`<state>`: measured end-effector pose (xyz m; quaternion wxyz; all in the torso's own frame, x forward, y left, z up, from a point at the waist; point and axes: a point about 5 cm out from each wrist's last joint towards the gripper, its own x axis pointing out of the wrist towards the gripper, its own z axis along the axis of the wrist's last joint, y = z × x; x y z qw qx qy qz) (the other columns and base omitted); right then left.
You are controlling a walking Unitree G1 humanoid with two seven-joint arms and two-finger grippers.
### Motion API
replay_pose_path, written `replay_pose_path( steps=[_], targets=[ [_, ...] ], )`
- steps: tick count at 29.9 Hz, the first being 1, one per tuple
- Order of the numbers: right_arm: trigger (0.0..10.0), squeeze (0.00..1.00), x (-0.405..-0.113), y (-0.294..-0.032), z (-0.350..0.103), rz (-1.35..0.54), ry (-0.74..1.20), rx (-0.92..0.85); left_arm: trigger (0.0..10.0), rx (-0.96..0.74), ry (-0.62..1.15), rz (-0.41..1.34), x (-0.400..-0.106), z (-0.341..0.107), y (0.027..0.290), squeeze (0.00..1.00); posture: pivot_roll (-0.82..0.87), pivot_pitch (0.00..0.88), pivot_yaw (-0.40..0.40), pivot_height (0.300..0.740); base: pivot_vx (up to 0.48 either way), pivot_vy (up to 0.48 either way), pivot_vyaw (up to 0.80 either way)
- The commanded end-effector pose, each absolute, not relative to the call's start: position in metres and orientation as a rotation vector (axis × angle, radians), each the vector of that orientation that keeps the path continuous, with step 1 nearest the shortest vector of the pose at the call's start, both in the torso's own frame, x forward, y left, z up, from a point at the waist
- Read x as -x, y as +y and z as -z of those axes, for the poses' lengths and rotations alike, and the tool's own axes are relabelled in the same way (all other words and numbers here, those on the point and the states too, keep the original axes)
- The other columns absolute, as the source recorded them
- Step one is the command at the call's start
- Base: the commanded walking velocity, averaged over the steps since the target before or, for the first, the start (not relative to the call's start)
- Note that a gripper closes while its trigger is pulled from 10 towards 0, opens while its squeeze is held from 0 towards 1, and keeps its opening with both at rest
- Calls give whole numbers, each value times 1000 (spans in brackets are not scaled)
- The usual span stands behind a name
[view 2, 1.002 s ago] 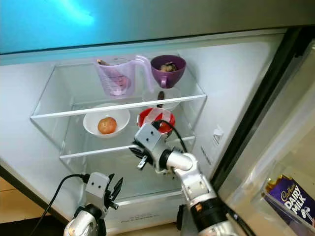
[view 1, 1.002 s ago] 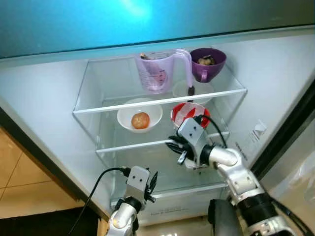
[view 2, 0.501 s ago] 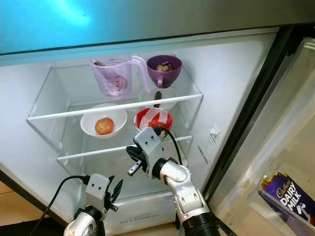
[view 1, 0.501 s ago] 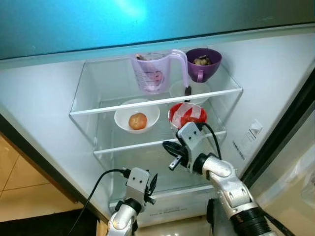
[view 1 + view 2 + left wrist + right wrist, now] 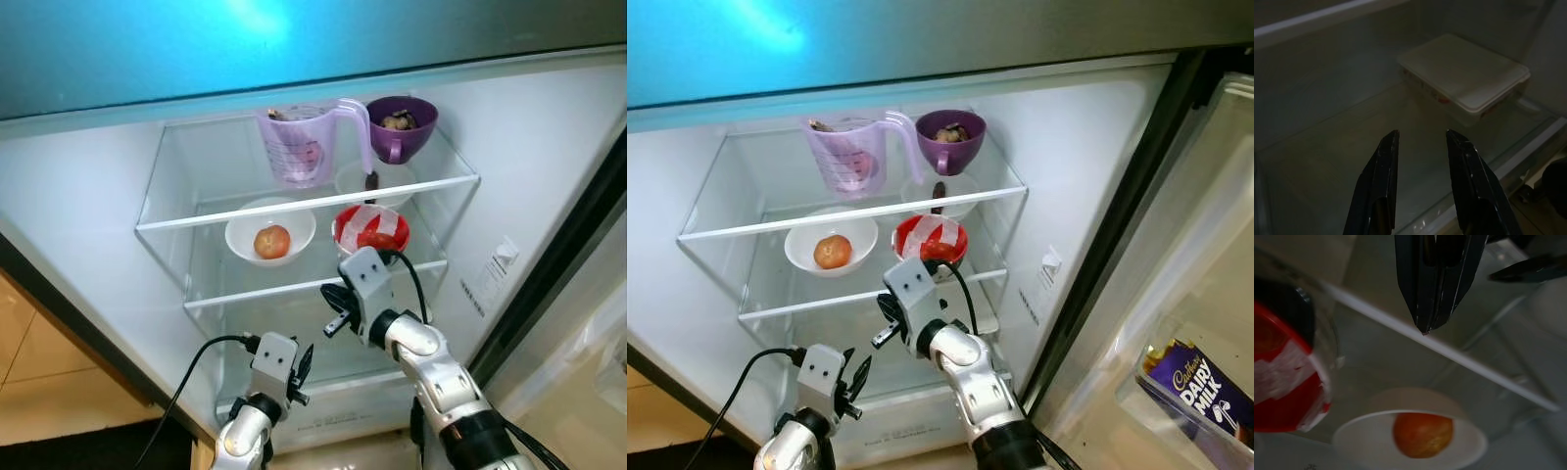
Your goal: Restocking fridge
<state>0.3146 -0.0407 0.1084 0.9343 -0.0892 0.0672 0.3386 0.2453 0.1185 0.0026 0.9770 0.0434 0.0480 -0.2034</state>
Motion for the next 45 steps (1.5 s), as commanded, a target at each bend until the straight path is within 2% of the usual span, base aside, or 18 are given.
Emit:
replay_pose_path(
  steps=[1,17,24,28,45],
  targets=[
    [10000,0,-315,-37,-103,-678,171,190,10000,-105,101,415,-244,-2,122,0,-33,72,44,545,0,0,0],
    [10000,0,-340,-44,-98,-455,221,192,10000,-102,96,416,-245,-3,121,0,-27,74,41,545,0,0,0],
    [10000,0,-344,-54,-96,-383,225,163,10000,-102,93,419,-245,-3,120,0,-27,73,43,545,0,0,0],
    [10000,0,-349,-68,-92,-289,248,152,10000,-101,93,421,-245,-3,119,0,-27,66,37,545,0,0,0],
    [10000,0,-356,-89,-87,-167,276,209,10000,-99,91,427,-245,-3,116,0,-30,68,37,545,0,0,0]
  ],
)
